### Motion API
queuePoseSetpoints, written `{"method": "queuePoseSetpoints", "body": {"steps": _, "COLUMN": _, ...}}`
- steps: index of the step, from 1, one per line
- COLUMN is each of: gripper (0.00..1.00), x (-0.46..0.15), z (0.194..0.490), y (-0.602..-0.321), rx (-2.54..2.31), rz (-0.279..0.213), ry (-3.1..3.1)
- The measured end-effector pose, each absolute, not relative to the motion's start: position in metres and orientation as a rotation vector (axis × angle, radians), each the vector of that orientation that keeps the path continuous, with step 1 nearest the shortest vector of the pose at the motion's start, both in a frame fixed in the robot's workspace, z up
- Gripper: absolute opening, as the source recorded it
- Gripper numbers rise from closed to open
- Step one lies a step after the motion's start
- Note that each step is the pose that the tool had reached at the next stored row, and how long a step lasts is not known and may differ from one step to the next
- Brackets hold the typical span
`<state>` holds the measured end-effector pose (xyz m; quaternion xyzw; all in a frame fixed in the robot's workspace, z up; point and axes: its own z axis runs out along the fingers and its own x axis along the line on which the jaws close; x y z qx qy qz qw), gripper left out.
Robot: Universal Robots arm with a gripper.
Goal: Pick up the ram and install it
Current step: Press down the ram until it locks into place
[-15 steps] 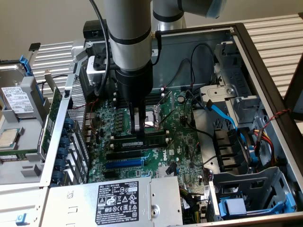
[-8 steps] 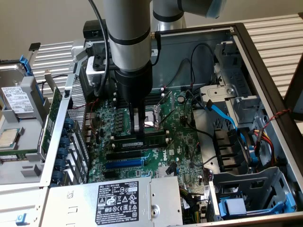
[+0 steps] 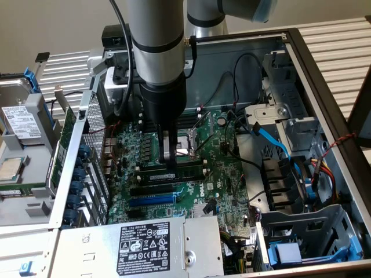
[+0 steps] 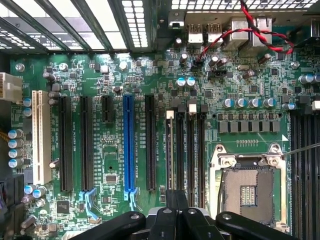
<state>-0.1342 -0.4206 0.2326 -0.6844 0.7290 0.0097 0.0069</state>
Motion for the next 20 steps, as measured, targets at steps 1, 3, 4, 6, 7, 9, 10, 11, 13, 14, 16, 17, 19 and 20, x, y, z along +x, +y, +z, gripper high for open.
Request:
{"method": "queuePoseSetpoints", "body": {"steps": 1, "gripper": 0.10, "x": -0.134, "z": 0.234, "y": -0.421, "rx": -2.141, "rz": 0.030, "ry": 2.280}}
{"method": "queuePoseSetpoints", "body": {"steps": 3, "gripper": 0.10, "x": -0.134, "z": 0.237, "y": -0.421, "rx": -2.141, "rz": 0.030, "ry": 2.280}}
{"method": "queuePoseSetpoints", "body": {"steps": 4, "gripper": 0.10, "x": -0.134, "z": 0.238, "y": -0.421, "rx": -2.141, "rz": 0.030, "ry": 2.280}}
{"method": "queuePoseSetpoints", "body": {"steps": 6, "gripper": 0.10, "x": -0.134, "z": 0.243, "y": -0.421, "rx": -2.141, "rz": 0.030, "ry": 2.280}}
{"method": "queuePoseSetpoints", "body": {"steps": 7, "gripper": 0.10, "x": -0.134, "z": 0.245, "y": -0.421, "rx": -2.141, "rz": 0.030, "ry": 2.280}}
{"method": "queuePoseSetpoints", "body": {"steps": 9, "gripper": 0.10, "x": -0.134, "z": 0.246, "y": -0.421, "rx": -2.141, "rz": 0.030, "ry": 2.280}}
{"method": "queuePoseSetpoints", "body": {"steps": 10, "gripper": 0.10, "x": -0.134, "z": 0.246, "y": -0.421, "rx": -2.141, "rz": 0.030, "ry": 2.280}}
{"method": "queuePoseSetpoints", "body": {"steps": 11, "gripper": 0.10, "x": -0.134, "z": 0.246, "y": -0.421, "rx": -2.141, "rz": 0.030, "ry": 2.280}}
{"method": "queuePoseSetpoints", "body": {"steps": 13, "gripper": 0.10, "x": -0.134, "z": 0.246, "y": -0.421, "rx": -2.141, "rz": 0.030, "ry": 2.280}}
{"method": "queuePoseSetpoints", "body": {"steps": 14, "gripper": 0.10, "x": -0.134, "z": 0.246, "y": -0.421, "rx": -2.141, "rz": 0.030, "ry": 2.280}}
{"method": "queuePoseSetpoints", "body": {"steps": 16, "gripper": 0.10, "x": -0.134, "z": 0.246, "y": -0.421, "rx": -2.141, "rz": 0.030, "ry": 2.280}}
{"method": "queuePoseSetpoints", "body": {"steps": 17, "gripper": 0.10, "x": -0.134, "z": 0.246, "y": -0.421, "rx": -2.141, "rz": 0.030, "ry": 2.280}}
{"method": "queuePoseSetpoints", "body": {"steps": 19, "gripper": 0.10, "x": -0.134, "z": 0.246, "y": -0.421, "rx": -2.141, "rz": 0.030, "ry": 2.280}}
{"method": "queuePoseSetpoints", "body": {"steps": 20, "gripper": 0.10, "x": -0.134, "z": 0.246, "y": -0.421, "rx": -2.133, "rz": 0.030, "ry": 2.287}}
